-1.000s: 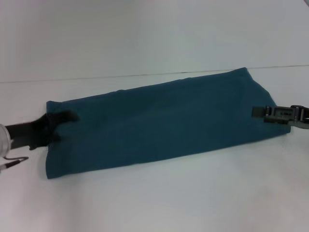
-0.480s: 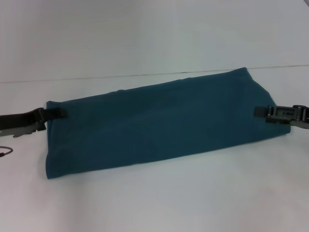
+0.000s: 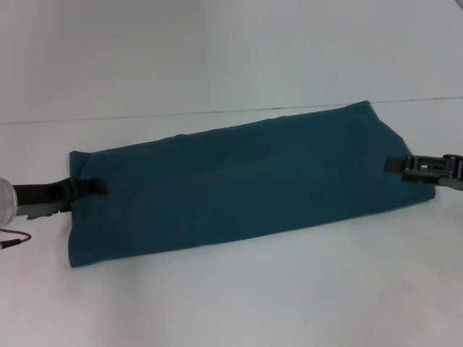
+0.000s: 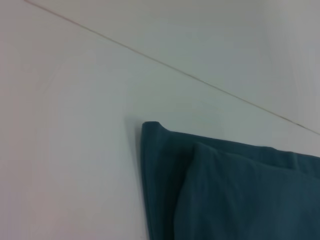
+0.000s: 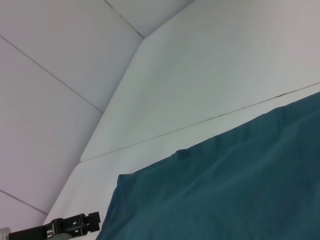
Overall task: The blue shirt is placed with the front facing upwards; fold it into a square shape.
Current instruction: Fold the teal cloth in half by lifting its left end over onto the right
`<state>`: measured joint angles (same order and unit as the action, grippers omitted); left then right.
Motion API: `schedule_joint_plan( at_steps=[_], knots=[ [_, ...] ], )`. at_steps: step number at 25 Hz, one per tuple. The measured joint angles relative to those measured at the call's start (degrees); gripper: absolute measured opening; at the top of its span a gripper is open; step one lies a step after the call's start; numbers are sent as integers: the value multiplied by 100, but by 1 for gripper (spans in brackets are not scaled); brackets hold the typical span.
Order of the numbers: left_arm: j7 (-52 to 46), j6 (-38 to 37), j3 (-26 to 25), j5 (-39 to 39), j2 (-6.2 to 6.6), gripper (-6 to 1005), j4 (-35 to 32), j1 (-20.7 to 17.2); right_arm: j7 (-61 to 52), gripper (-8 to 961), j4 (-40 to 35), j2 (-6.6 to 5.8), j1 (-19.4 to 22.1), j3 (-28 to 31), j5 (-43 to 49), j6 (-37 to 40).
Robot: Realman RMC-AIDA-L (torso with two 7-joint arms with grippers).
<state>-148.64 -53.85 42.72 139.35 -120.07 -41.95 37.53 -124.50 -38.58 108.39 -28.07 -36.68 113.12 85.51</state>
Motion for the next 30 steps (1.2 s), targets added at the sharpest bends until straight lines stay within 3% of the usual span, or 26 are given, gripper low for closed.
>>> schedule_joint_plan(
  at_steps=[30],
  knots=[
    [-104,352,21,38,51,877,497,155,-4,885,0,-2,15,21,0,-5]
  ],
)
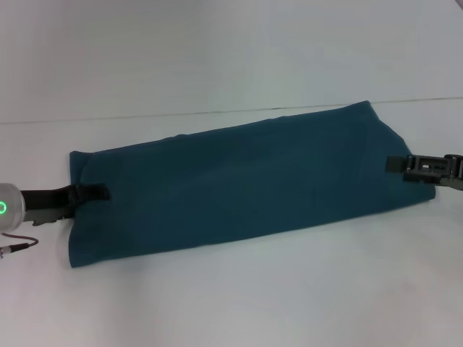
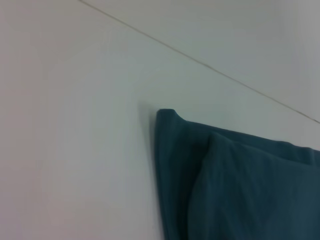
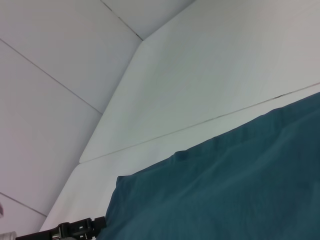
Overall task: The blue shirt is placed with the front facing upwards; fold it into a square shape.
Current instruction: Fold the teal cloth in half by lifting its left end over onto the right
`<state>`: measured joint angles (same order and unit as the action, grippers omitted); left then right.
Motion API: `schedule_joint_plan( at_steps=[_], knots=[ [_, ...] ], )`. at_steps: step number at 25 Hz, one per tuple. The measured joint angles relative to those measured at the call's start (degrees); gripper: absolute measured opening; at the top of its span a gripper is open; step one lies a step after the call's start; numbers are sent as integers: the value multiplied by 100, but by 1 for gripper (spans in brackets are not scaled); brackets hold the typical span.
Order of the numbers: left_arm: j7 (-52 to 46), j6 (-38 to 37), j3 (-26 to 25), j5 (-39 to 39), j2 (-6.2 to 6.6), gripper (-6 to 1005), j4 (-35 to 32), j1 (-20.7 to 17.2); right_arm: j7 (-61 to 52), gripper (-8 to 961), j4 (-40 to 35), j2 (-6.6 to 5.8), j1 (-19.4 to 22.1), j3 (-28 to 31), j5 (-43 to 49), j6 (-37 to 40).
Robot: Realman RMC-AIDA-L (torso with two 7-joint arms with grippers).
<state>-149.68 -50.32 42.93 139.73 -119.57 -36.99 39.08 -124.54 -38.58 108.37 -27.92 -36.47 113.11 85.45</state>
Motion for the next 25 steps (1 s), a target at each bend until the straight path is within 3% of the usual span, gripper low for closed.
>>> schedule_joint_plan(
  at_steps=[11,22,25],
  knots=[
    [-1,-143,2,-4,45,877,457,388,11,885,0,0,6,0,0,-20],
    [-165,-683,49,6,93,861,352,711,26,886,0,-4,34,9,0,-13],
    [-212,-704,161,17,136,802,350,719,25,886,0,-5,41,22,0,-12]
  ],
)
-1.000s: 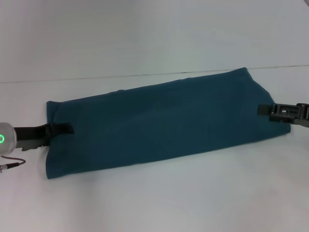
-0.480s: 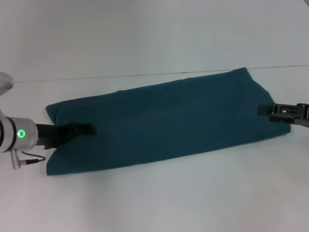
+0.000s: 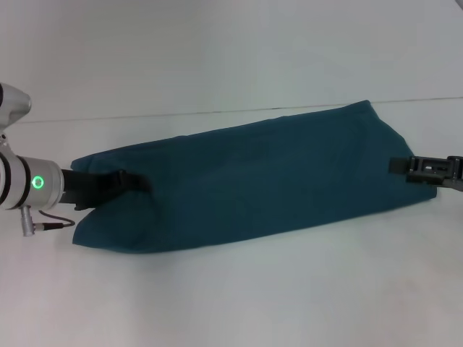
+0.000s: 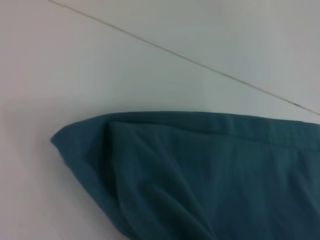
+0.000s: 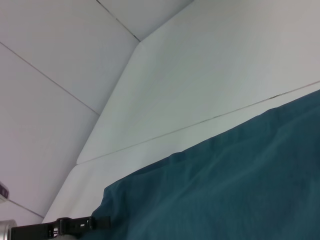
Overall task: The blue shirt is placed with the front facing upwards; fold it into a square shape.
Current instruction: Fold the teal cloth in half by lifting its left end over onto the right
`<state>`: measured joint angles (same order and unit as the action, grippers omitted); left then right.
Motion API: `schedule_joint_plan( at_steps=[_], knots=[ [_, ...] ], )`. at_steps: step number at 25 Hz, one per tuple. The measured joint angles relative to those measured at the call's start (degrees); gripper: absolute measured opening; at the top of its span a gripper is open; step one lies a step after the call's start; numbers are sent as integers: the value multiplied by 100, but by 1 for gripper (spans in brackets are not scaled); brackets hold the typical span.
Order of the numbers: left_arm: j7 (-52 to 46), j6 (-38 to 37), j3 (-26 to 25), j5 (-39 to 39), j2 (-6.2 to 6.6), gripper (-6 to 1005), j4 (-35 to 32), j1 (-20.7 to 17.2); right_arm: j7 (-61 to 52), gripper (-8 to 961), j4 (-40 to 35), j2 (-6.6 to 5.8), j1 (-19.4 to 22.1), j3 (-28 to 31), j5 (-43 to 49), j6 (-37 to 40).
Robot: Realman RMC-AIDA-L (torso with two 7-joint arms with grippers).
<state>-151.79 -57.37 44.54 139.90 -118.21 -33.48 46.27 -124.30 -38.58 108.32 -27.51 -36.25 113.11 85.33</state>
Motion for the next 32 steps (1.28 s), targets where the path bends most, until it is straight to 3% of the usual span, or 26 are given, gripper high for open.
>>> schedule_joint_plan(
  at_steps=[8,13,16,21,32],
  knots=[
    [-34,22,1,47,9,645,-16,-13,-19,886,0,-4,10,25,0,-7],
    [9,35,3,47,9,394,-27,5,-21,886,0,-4,9,47,0,-8],
    [17,32,3,47,9,162,-30,14,-22,886,0,-4,9,48,0,-8],
    [45,-24,3,40,16,60,-143,1,-24,886,0,-4,-3,48,0,-8],
    [-172,-123,-82,532,257,61,-363,-76,-54,886,0,-4,-2,60,0,-7]
  ],
)
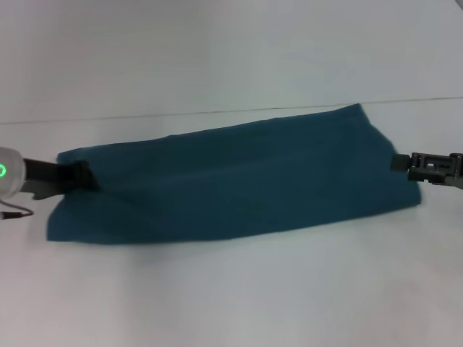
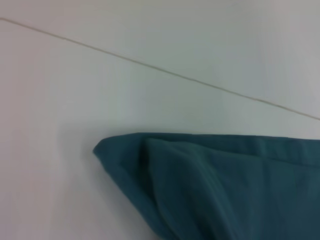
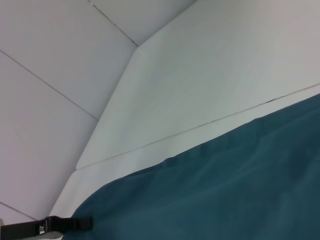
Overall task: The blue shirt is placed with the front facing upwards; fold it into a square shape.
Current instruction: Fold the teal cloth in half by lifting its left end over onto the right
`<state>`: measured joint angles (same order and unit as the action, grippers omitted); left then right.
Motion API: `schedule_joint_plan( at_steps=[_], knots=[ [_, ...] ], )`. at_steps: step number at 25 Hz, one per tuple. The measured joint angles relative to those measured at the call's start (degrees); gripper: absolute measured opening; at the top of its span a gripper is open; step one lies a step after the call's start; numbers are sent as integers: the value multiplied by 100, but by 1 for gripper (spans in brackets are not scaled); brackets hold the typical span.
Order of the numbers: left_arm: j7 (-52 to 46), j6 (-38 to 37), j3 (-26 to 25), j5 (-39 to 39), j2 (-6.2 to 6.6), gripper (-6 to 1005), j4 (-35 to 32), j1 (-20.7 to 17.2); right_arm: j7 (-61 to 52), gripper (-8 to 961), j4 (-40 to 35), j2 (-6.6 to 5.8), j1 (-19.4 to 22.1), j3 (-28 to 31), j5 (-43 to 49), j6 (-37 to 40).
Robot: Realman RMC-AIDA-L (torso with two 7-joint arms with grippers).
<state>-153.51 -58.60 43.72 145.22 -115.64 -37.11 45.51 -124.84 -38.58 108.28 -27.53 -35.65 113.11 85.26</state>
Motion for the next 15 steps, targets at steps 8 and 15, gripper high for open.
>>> schedule_joint_plan(
  at_steps=[8,15],
  knots=[
    [-292,-80,-529,1109,96,61,-252,-120,-41,886,0,0,-3,42,0,-8],
    [-294,-98,-1176,1725,208,60,-392,-147,-42,886,0,-1,-8,49,5,-10]
  ],
)
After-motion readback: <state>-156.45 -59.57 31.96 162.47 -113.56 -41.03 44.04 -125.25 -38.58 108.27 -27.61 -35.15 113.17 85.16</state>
